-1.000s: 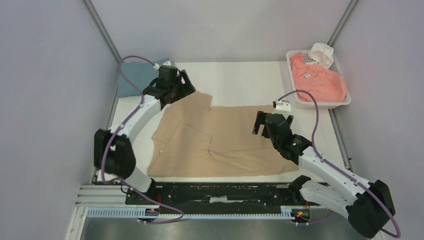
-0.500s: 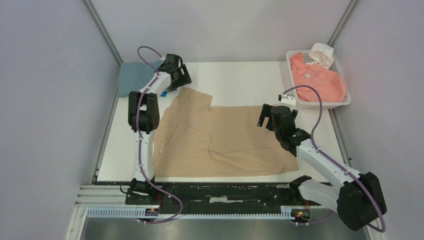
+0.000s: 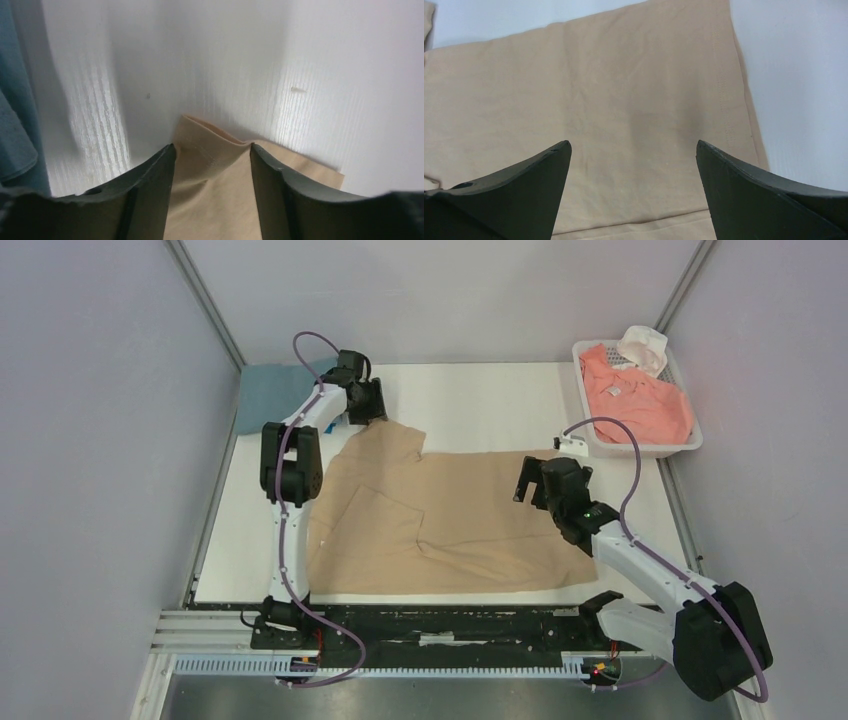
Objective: Fold and stack the t-shirts
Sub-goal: Grab the side of the flattened tshirt furthest away from the robot with both arms
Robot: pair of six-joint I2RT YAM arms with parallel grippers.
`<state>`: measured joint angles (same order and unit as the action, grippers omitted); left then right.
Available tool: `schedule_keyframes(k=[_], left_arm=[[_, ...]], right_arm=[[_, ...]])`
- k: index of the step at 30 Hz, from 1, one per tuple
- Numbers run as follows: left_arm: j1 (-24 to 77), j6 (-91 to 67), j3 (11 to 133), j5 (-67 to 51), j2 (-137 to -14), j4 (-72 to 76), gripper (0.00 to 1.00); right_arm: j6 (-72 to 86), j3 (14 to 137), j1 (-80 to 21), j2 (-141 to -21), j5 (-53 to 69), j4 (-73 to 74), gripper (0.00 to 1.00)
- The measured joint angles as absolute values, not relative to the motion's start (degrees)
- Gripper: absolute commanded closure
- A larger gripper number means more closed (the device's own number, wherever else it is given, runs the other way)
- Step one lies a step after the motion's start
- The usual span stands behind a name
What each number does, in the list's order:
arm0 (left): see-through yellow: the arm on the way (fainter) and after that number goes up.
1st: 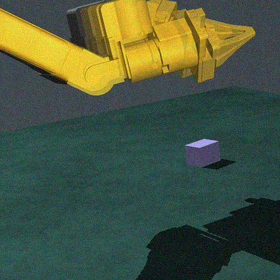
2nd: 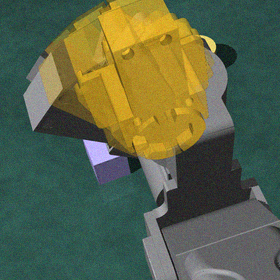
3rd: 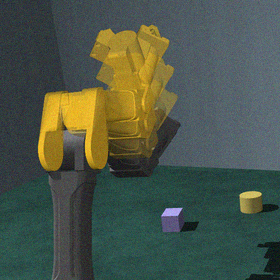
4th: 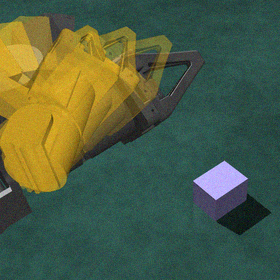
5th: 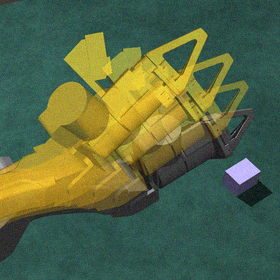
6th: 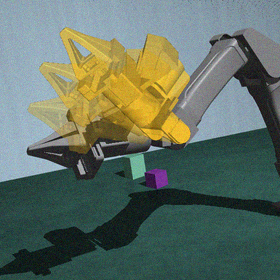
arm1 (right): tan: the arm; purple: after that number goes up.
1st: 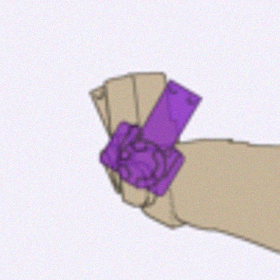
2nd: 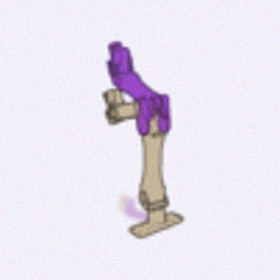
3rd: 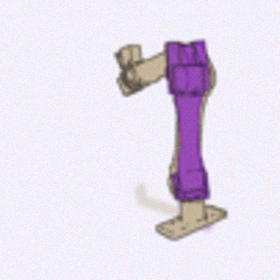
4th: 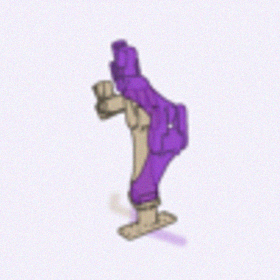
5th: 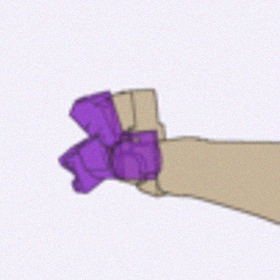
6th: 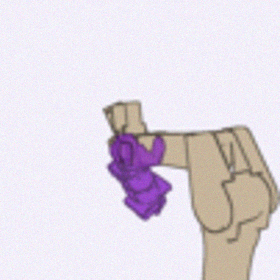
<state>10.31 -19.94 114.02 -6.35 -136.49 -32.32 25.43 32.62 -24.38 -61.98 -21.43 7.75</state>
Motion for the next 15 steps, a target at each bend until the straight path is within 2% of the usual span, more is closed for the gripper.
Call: schedule_keyframes(k=[3, 5, 7, 15], left_arm=[[10.79, -18.59, 114.06, -5.98, -136.57, -33.45, 0.58], [11.2, -18.24, 114.28, -4.69, -136.73, -34.3, 0.75], [11.62, -17.8, 115.35, -3.16, -137.29, -35.33, 0.97], [12.25, -17.74, 116.22, 0.8, -137.56, -37.01, 0.98]], right_arm=[[25.43, 32.1, -24.18, -61.98, -21.23, 7.75, 0.02], [25.41, 31.99, -24.1, -61.98, -21.21, 7.81, 0.02], [25.41, 31.99, -23.99, -62.0, -21.23, 7.7, 0.02], [25.5, 35.83, -22.31, -68.14, -24.58, 10.0, 0.02]])
